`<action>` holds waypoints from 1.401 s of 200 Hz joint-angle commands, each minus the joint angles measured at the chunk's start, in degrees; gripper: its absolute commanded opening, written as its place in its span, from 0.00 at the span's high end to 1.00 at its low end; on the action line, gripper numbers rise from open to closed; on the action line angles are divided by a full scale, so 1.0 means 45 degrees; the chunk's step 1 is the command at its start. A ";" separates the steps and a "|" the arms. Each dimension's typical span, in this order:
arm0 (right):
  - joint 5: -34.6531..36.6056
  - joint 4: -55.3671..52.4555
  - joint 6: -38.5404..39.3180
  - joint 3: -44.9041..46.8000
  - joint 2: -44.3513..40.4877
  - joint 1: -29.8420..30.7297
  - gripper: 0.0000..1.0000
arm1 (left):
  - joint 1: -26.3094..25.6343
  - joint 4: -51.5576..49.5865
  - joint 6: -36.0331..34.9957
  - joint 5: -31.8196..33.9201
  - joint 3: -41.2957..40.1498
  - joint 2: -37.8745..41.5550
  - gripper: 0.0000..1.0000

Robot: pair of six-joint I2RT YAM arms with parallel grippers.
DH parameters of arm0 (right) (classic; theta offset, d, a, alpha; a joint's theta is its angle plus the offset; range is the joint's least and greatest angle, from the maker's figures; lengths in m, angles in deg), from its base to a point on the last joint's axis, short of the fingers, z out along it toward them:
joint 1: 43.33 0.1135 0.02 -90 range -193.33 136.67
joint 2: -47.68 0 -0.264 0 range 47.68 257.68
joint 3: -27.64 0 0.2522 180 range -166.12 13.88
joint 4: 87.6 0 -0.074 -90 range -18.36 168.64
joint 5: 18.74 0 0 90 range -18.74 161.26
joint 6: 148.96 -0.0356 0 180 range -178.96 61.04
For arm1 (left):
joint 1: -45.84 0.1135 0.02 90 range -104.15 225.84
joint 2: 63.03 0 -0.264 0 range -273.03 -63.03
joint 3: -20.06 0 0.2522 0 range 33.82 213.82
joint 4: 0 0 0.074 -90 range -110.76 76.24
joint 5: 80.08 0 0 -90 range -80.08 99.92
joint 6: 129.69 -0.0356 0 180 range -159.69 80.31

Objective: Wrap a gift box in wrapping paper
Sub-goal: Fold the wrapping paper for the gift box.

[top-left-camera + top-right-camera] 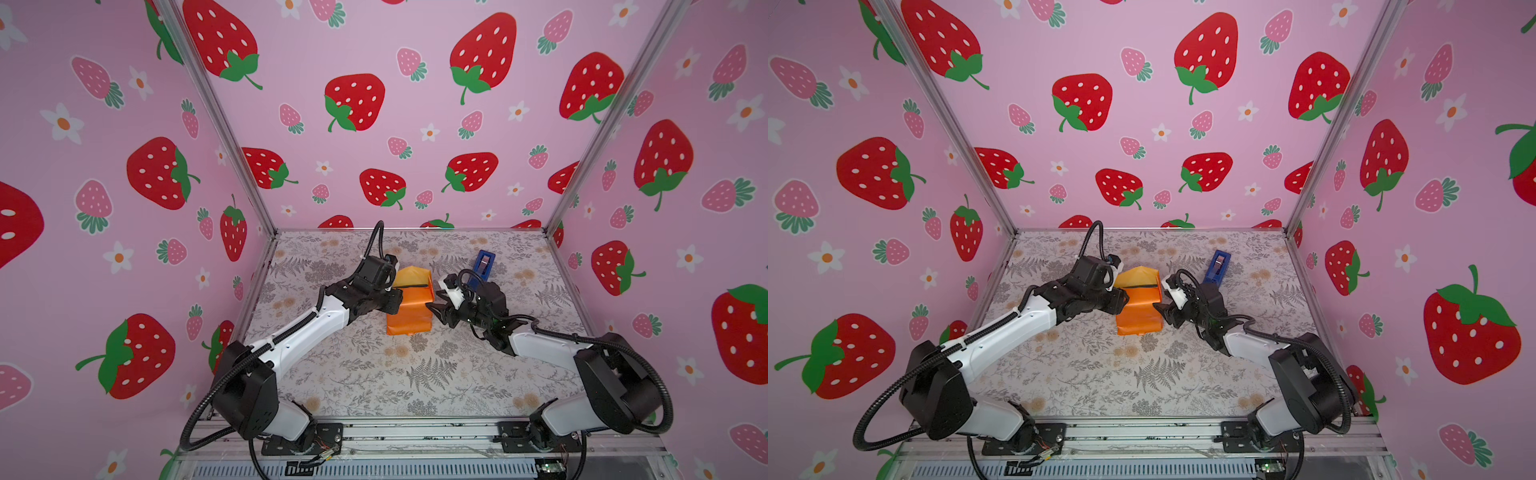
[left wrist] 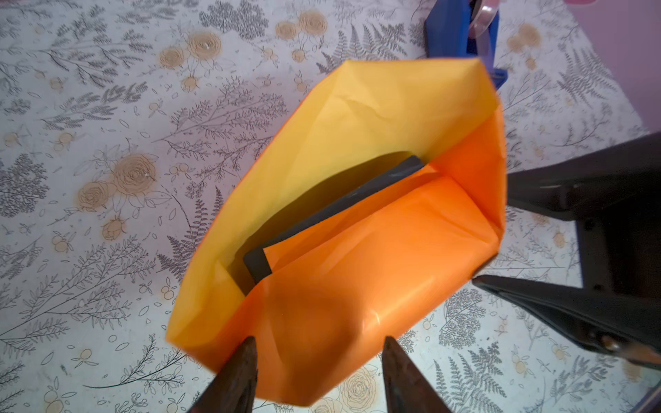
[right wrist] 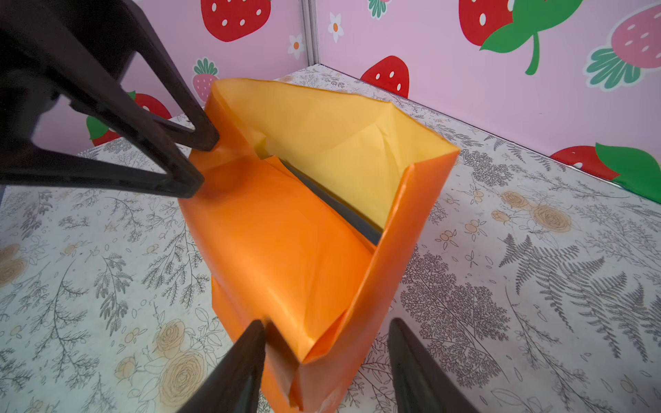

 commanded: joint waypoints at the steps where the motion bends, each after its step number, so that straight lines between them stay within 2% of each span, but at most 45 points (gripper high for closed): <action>1: 0.0213 -0.0106 -0.0077 -0.0418 0.0015 -0.0005 0.44 | 0.0061 -0.0556 -0.0173 0.0104 0.0604 0.0037 0.42; 43: 0.0381 -0.0599 -0.0537 -0.0792 0.0212 0.0000 0.48 | 0.0060 -0.0355 -0.0033 -0.0071 0.0367 0.0131 0.41; 51: 0.0379 -0.0668 -0.0618 -0.0810 0.0185 -0.0001 0.52 | 0.0060 -0.0232 0.0013 0.0019 0.0243 0.0096 0.41; 133: 0.0774 -0.1737 -0.1231 -0.1063 0.0543 0.0010 0.62 | 0.0004 0.0493 0.0129 -0.0208 -0.0176 -0.0620 0.38; 178: 0.1023 -0.2734 -0.1854 -0.1434 0.0164 0.0163 0.69 | -0.0143 0.0193 -0.0014 0.0696 -0.0136 -0.1301 0.38; 188: 0.1187 -0.3097 -0.2131 -0.1581 0.0030 0.0257 0.68 | -0.0224 0.0048 -0.0101 0.1083 -0.0060 -0.1493 0.38; 203: 0.1743 -0.3663 -0.2910 -0.1887 -0.0140 0.0389 0.55 | -0.0325 -0.0167 -0.0178 0.1476 0.0057 -0.1752 0.39; 216: 0.1971 -0.3917 -0.3661 -0.2078 -0.0173 0.0526 0.49 | -0.0387 -0.0193 -0.0204 0.1667 0.0063 -0.1861 0.39; 234: 0.2450 -0.4432 -0.4676 -0.2513 0.0127 0.0823 0.49 | -0.0446 -0.0230 -0.0203 0.1753 0.0106 -0.2014 0.39; 237: 0.2527 -0.4532 -0.4786 -0.2608 0.0226 0.0888 0.46 | -0.0457 -0.0242 -0.0218 0.1780 0.0107 -0.2029 0.39; 243: 0.2741 -0.4743 -0.5036 -0.2798 0.0378 0.1000 0.45 | -0.0484 -0.0266 -0.0203 0.1807 0.0127 -0.2077 0.40; 280: 0.3874 -0.5355 -0.6158 -0.3463 0.1433 0.1460 0.46 | -0.0582 -0.0388 -0.0222 0.1917 0.0211 -0.2205 0.40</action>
